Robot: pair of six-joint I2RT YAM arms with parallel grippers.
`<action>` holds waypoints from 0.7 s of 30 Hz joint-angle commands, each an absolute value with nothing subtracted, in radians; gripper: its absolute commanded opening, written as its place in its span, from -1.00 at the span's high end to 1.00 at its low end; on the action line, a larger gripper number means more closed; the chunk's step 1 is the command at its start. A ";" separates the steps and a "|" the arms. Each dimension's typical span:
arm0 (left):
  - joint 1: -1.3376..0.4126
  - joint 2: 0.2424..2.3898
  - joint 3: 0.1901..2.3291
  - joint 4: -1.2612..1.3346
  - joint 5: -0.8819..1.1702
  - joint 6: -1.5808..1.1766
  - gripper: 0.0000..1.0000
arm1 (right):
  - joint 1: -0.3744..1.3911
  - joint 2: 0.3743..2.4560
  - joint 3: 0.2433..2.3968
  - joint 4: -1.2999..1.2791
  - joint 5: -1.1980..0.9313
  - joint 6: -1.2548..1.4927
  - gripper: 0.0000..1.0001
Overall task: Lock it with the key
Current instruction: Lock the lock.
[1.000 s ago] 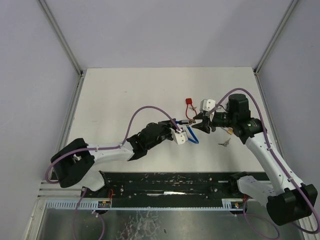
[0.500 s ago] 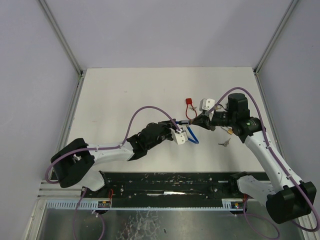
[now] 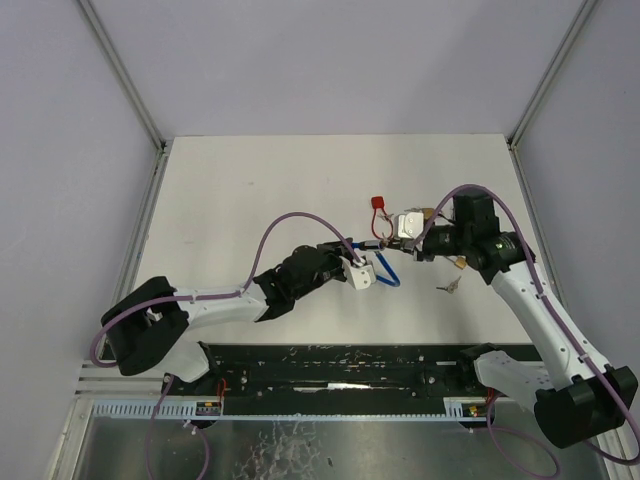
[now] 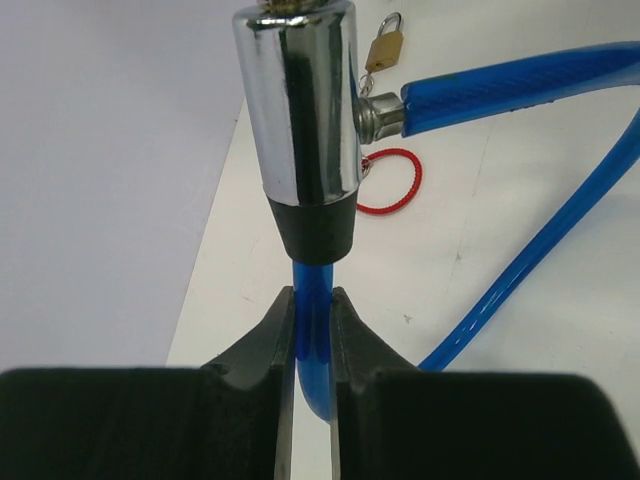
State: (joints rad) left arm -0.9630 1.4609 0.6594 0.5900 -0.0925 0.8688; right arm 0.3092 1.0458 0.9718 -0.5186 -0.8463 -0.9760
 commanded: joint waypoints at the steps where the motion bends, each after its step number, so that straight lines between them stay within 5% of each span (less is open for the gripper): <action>1: -0.953 1.448 0.649 0.546 -0.100 0.853 0.99 | 0.313 1.008 1.037 -0.604 -0.849 -1.093 1.00; 3: -0.953 1.446 0.650 0.545 -0.098 0.851 0.99 | 0.312 1.004 1.031 -0.598 -0.873 -1.064 0.98; 7: -0.952 1.442 0.649 0.545 -0.098 0.850 0.99 | 0.313 1.006 1.005 -0.609 -0.903 -1.044 0.37; 11: -0.952 1.442 0.649 0.545 -0.097 0.849 1.00 | 0.313 1.008 1.007 -0.607 -0.896 -1.007 0.10; 21: -0.950 1.447 0.652 0.542 -0.094 0.848 0.99 | 0.313 1.037 0.972 -0.450 -0.935 -0.749 0.17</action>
State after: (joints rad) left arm -0.9573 1.4517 0.6594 0.5861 -0.0811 0.8631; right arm 0.3107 1.0260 0.9817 -0.5407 -0.8803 -0.8677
